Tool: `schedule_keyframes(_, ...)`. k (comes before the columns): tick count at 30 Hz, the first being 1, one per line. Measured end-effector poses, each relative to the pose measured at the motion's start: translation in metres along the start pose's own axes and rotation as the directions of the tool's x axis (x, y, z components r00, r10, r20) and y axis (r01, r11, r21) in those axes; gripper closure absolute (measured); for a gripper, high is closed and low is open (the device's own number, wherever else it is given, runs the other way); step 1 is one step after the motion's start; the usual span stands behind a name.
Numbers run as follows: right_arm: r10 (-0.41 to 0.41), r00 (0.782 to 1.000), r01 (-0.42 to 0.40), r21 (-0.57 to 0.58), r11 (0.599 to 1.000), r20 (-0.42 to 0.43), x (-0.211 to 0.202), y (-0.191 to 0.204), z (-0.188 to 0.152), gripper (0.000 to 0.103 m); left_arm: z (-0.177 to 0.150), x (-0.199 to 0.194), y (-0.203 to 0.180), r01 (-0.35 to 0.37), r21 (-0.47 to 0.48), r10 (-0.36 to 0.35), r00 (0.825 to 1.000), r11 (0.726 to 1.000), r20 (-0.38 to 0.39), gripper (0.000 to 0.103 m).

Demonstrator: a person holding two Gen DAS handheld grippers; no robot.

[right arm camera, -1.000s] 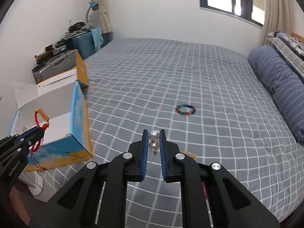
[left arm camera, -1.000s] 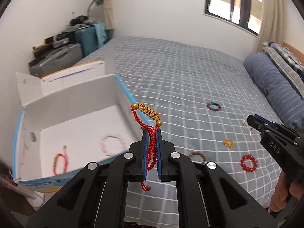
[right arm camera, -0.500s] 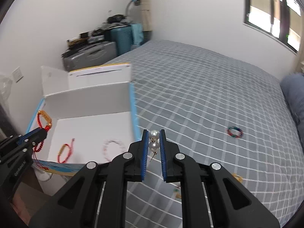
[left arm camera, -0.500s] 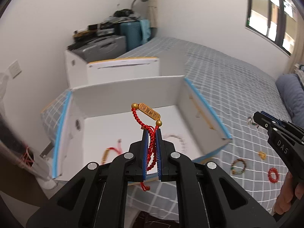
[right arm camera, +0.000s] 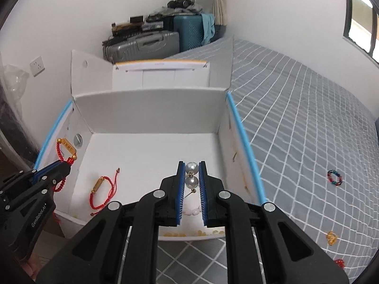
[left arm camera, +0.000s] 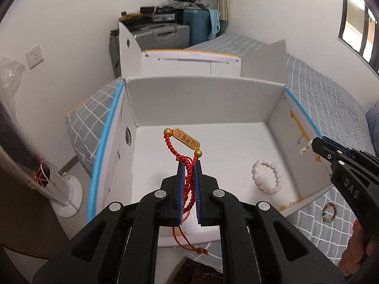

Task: Organize jewelry
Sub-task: 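Open left tool releasing red bracelet while right tool drops pearl earrings into box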

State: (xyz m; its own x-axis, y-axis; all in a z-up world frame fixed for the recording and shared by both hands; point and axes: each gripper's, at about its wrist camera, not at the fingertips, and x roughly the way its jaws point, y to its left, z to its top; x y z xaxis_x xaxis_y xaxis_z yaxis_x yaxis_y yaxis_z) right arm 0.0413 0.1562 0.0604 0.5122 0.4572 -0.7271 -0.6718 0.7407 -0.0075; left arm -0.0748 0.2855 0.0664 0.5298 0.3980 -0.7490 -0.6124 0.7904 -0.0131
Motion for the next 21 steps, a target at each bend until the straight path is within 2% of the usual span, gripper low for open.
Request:
schedule_keyframes(8,0.000,0.998,0.001,0.010,1.000,-0.061,0.035,-0.001,-0.006,0.092,-0.005,0.033,0.001,0.004,-0.001,-0.004,0.998,1.000,-0.060,0.096)
schedule_keyframes(18,0.001,0.998,-0.001,0.010,1.000,-0.062,0.038,-0.005,-0.006,0.092,-0.003,0.040,-0.001,0.006,0.000,-0.006,0.997,1.000,-0.070,0.092)
schedule_keyframes(21,0.000,0.998,0.001,0.011,1.000,-0.057,0.037,-0.004,-0.006,0.092,-0.002,0.040,-0.001,0.029,-0.007,-0.029,0.996,1.000,-0.084,0.092)
